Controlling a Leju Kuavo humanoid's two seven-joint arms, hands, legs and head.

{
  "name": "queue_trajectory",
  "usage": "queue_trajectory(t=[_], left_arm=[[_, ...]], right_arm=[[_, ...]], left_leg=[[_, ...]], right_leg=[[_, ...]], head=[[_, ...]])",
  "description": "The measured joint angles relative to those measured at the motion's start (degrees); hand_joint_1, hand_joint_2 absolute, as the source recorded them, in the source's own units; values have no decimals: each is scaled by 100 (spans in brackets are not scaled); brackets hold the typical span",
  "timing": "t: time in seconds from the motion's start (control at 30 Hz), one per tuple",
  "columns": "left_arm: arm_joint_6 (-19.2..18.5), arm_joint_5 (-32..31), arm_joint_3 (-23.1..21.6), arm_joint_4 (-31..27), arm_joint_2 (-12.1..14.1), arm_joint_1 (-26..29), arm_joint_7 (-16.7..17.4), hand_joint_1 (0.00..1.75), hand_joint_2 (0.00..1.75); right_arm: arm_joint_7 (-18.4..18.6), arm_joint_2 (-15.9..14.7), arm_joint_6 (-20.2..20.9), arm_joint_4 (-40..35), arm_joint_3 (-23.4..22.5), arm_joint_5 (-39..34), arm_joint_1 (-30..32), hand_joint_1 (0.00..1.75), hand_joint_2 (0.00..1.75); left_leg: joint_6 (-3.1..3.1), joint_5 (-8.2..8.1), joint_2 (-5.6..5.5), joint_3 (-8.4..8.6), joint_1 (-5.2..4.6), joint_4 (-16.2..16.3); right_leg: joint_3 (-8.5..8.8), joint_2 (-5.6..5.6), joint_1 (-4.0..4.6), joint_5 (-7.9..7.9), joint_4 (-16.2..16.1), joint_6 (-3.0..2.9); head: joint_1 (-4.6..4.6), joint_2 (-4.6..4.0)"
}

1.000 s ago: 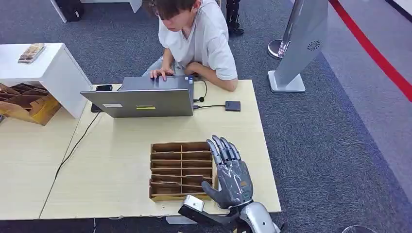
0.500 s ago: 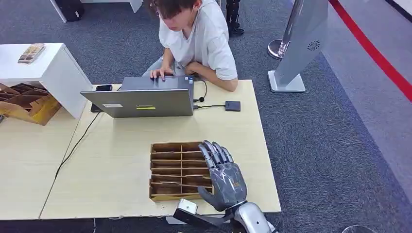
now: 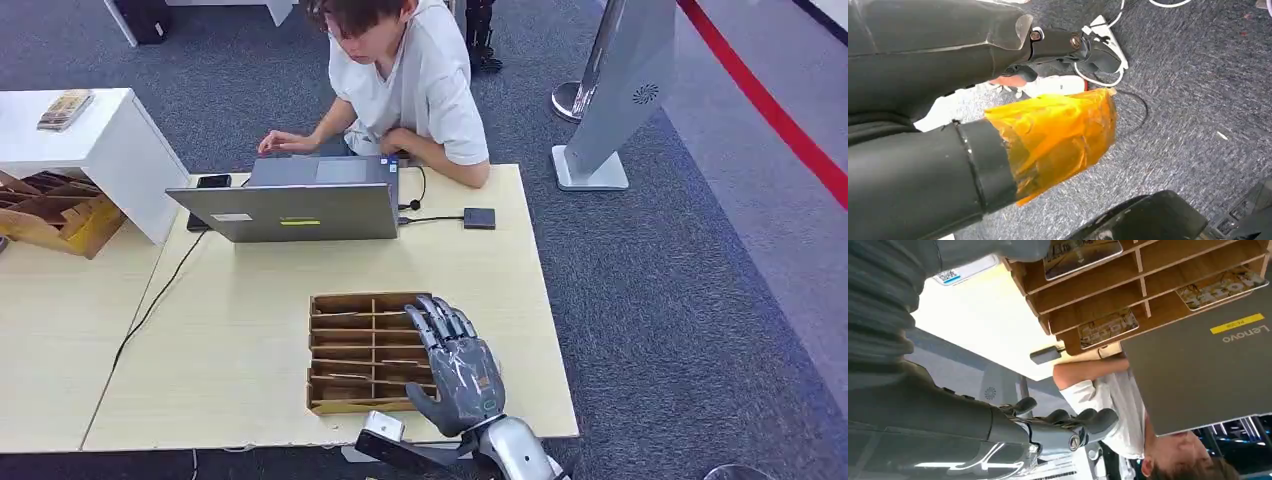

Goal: Pass the card to the sensor for recognition and then transmit it.

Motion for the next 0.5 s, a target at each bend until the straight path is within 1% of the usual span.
queue_trajectory(t=[0.1, 0.13, 0.17, 0.2, 0.23, 0.3, 0.43, 0.5], left_arm=[[-7, -15, 0, -11, 0, -4, 0, 0, 0], [-9, -20, -2, -13, 0, -7, 0, 0, 0], [-11, -24, -2, -13, 0, -9, 0, 0, 0], [-15, -26, -2, -13, 0, -11, 0, 0, 0], [-15, -28, -4, -15, 0, -12, 0, 0, 0], [-26, -31, -4, -15, 0, -15, 0, 0, 0], [-31, -37, -7, -17, 0, -22, 0, 0, 0], [-33, -39, -9, -17, 0, -23, 0, 0, 0]], right_arm=[[0, 0, 9, 15, 11, -9, -6, 31, 175], [0, 0, 13, 24, 15, -11, -14, 31, 175], [0, 0, 22, 37, 22, -13, -24, 26, 175], [0, 0, 26, 55, 31, -17, -31, 28, 175], [0, 0, 26, 68, 35, -17, -37, 24, 175], [0, 0, 31, 101, 46, -18, -54, 24, 175], [0, 0, 44, 164, 65, -17, -76, 33, 175], [0, 0, 55, 188, 74, -20, -91, 33, 175]], left_leg=[[0, 0, 0, 0, 0, 0], [0, 0, 0, 0, 0, 0], [0, 0, 0, 0, 0, 0], [0, 0, 0, 0, 0, 0], [0, 0, 0, 0, 0, 0], [0, 0, 0, 0, 0, 0], [0, 0, 0, 0, 0, 0], [0, 0, 0, 0, 0, 0]], right_leg=[[0, 0, 0, 0, 0, 0], [0, 0, 0, 0, 0, 0], [0, 0, 0, 0, 0, 0], [0, 0, 0, 0, 0, 0], [0, 0, 0, 0, 0, 0], [0, 0, 0, 0, 0, 0], [0, 0, 0, 0, 0, 0], [0, 0, 0, 0, 0, 0]], head=[[0, 0], [0, 0], [0, 0], [0, 0], [0, 0], [0, 0], [0, 0], [0, 0]])
